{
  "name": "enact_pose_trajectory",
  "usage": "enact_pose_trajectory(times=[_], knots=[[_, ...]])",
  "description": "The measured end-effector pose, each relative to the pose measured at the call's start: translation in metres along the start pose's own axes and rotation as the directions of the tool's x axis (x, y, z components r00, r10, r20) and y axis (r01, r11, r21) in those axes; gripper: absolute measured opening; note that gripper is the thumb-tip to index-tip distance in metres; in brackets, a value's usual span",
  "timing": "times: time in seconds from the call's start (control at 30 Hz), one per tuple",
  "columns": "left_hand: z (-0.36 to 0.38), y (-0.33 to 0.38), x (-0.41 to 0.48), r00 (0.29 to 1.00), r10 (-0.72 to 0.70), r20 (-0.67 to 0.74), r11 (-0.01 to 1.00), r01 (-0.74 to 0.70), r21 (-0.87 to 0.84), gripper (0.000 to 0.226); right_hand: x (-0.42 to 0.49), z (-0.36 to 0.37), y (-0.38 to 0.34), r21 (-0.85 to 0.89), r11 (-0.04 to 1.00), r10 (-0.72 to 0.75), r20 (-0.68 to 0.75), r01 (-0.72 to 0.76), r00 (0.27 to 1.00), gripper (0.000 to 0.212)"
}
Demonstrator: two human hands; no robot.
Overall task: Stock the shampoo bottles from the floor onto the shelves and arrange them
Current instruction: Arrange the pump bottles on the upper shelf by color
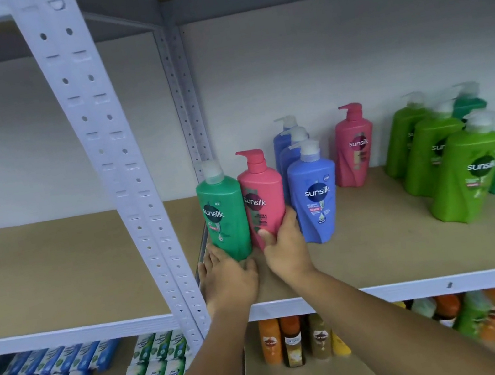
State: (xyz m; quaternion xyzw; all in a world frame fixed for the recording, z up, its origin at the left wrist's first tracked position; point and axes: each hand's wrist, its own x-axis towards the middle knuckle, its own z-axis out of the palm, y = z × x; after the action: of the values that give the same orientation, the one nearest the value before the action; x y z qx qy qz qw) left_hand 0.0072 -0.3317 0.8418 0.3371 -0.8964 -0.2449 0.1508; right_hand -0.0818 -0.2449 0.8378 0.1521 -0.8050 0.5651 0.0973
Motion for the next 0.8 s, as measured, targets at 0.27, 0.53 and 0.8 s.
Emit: enact_pose_trajectory(times=[0.27, 0.53, 0.8], knots=[[0.002, -0.005, -0.002, 0.998, 0.061, 0.01, 0.998, -0.061, 0.026, 0.086, -0.02, -0.028, 0.008, 0.024, 0.997, -0.077, 0.072, 0.076, 0.994, 0.048], [0.009, -0.01, -0.027, 0.98, 0.191, 0.057, 0.98, -0.194, 0.038, 0.081, -0.037, -0.066, 0.015, 0.088, 0.993, -0.097, 0.183, 0.082, 0.978, 0.052], [0.03, 0.007, -0.055, 0.833, 0.553, 0.03, 0.832, -0.551, -0.06, 0.031, -0.05, -0.111, 0.027, 0.076, 0.995, -0.075, 0.135, 0.065, 0.988, 0.046]])
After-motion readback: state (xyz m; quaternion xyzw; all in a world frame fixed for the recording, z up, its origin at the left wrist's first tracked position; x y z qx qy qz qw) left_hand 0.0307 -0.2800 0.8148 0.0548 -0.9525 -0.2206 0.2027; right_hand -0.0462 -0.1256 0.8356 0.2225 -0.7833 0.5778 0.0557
